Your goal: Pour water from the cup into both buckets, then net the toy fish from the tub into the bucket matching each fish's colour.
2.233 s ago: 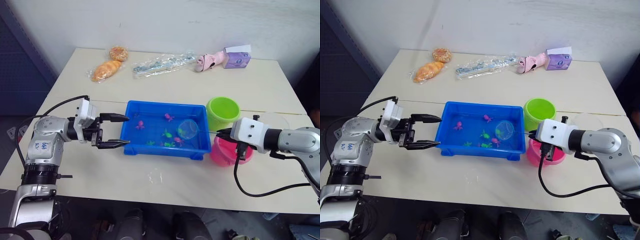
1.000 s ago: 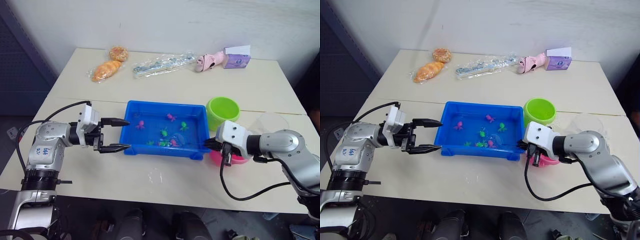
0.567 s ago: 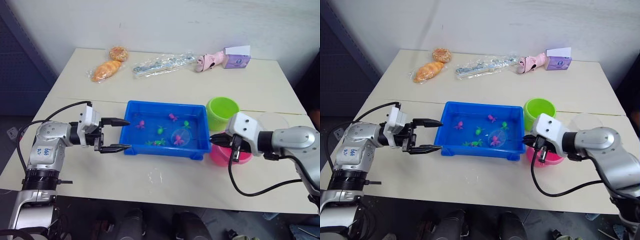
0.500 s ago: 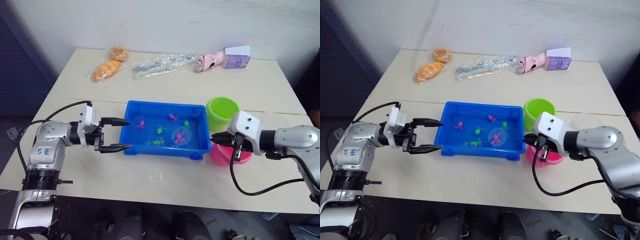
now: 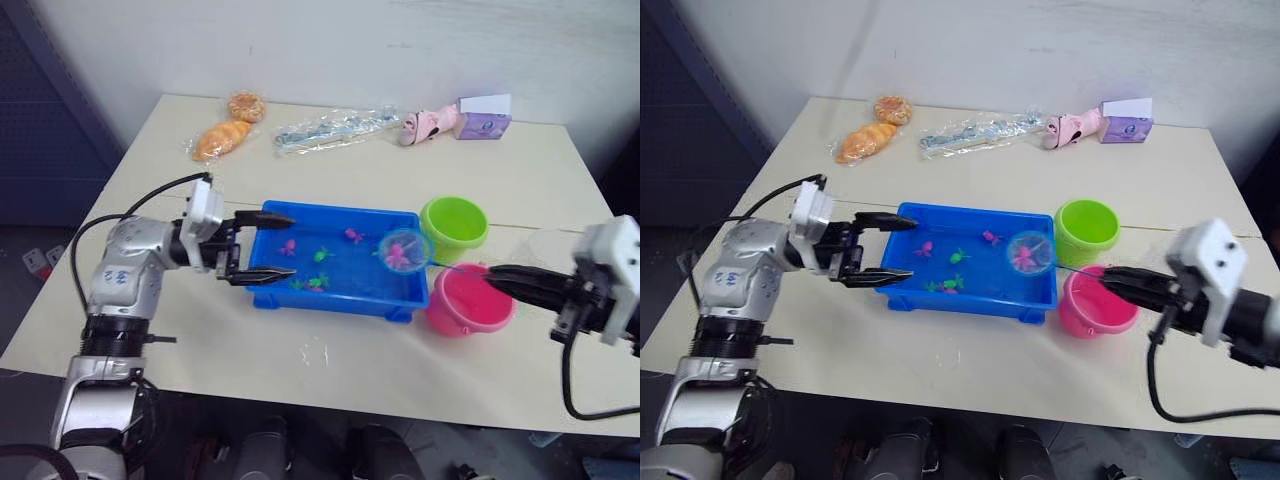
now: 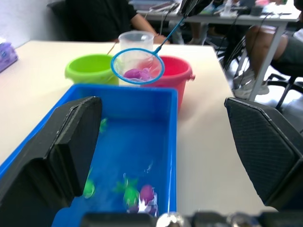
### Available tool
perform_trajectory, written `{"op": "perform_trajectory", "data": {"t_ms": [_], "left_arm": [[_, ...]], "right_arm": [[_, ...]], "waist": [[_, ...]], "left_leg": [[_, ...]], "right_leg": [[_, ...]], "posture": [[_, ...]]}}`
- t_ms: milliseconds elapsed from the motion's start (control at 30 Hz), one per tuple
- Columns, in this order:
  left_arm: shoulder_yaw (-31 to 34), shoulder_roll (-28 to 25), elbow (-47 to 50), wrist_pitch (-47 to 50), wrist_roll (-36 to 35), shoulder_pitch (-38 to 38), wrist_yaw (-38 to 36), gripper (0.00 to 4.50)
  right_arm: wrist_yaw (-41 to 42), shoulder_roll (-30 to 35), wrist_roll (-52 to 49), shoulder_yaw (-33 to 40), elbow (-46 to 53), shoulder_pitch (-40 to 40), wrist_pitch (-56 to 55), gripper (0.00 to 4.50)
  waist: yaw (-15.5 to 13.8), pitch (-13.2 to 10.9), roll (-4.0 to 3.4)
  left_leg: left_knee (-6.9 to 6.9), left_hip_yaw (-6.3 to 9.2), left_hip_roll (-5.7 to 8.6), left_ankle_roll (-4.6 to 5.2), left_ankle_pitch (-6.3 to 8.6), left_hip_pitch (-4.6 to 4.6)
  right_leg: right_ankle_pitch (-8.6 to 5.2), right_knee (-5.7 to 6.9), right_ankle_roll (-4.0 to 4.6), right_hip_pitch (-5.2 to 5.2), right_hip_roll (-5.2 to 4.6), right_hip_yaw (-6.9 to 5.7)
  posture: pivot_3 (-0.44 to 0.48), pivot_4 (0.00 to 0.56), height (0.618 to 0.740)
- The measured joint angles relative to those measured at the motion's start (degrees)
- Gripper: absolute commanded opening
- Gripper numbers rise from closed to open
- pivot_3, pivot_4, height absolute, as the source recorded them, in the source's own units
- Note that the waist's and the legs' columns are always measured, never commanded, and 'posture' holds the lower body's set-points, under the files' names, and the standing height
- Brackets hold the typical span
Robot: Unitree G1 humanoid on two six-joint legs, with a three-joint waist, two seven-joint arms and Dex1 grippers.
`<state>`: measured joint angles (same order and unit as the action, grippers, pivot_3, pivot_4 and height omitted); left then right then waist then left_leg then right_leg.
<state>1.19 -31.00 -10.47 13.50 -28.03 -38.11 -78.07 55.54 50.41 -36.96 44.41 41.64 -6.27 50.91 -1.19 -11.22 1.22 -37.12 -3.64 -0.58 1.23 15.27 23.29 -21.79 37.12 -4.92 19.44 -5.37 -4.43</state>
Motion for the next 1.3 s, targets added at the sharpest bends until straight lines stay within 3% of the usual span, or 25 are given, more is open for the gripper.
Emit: {"op": "perform_trajectory", "data": {"t_ms": [100, 233, 500, 700, 867, 1067, 1300], "left_arm": [[-1.34, 2.30, -0.01, 0.84, -0.02, -0.53, 0.04, 4.46], [-2.04, 4.02, -2.06, 0.70, 0.08, -1.81, -0.15, 4.46], [-2.85, 5.62, -6.49, -0.75, 1.26, -3.00, -1.05, 4.46], [-2.85, 5.96, -8.19, -1.59, 1.48, -3.65, -1.52, 4.46], [-2.87, 6.08, -8.25, -1.54, 1.52, -3.63, -1.47, 4.46], [-3.25, 6.11, -7.80, -1.22, 1.52, -3.53, -1.18, 4.46], [-3.34, 6.24, -7.49, -0.98, 1.51, -3.20, -0.02, 4.46]], "right_arm": [[-0.69, -3.41, 0.72, 7.35, 2.50, -6.77, -2.48, 0.00], [-0.80, -8.91, 5.63, 11.37, 3.72, -14.72, -12.12, 0.00], [-2.39, -18.08, 20.79, 8.76, -2.52, -22.21, -41.03, 0.00], [-4.41, -19.18, 32.49, 3.78, -11.94, -25.79, -64.58, 0.00], [-12.10, -18.84, 45.28, 0.29, -21.42, -25.02, -82.47, 0.00], [-24.55, -16.79, 60.43, -0.09, -25.54, -22.22, -95.23, 0.00], [-34.09, -16.47, 68.73, 0.93, -27.60, -24.26, -102.06, 0.00]], "waist": [[-0.05, 0.00, 0.00], [-0.03, 0.01, -0.02], [0.18, 0.05, -0.05], [0.20, 0.08, -0.10], [0.49, 0.08, -0.11], [1.06, 0.09, -0.13], [1.15, 0.10, -0.14]], "left_leg": [[0.00, -0.03, -0.01, -0.03, -0.02, -0.01], [-0.02, -0.10, 0.00, -0.06, -0.04, -0.10], [0.00, -0.18, 0.00, -0.11, -0.08, -0.15], [0.01, -0.19, -0.01, -0.15, -0.10, -0.19], [0.00, -0.20, 0.00, -0.17, -0.13, -0.21], [0.02, -0.18, -0.01, -0.27, -0.20, -0.23], [0.01, -0.18, -0.01, -0.26, -0.21, -0.23]], "right_leg": [[0.00, -0.01, 0.00, 0.01, 0.05, 0.02], [0.00, -0.08, -0.01, 0.02, 0.05, 0.10], [-0.01, -0.03, -0.01, 0.07, 0.08, 0.21], [-0.01, -0.01, -0.01, 0.07, 0.09, 0.22], [-0.01, 0.00, -0.01, 0.06, 0.08, 0.26], [-0.02, 0.06, -0.01, 0.08, 0.09, 0.27], [-0.02, 0.06, -0.01, 0.07, 0.09, 0.29]], "posture": [[0.000, 0.150, 0.740], [0.000, 0.150, 0.740], [0.000, 0.150, 0.740], [0.000, 0.150, 0.740], [0.000, 0.150, 0.740], [0.000, 0.150, 0.740], [0.000, 0.150, 0.740]]}}
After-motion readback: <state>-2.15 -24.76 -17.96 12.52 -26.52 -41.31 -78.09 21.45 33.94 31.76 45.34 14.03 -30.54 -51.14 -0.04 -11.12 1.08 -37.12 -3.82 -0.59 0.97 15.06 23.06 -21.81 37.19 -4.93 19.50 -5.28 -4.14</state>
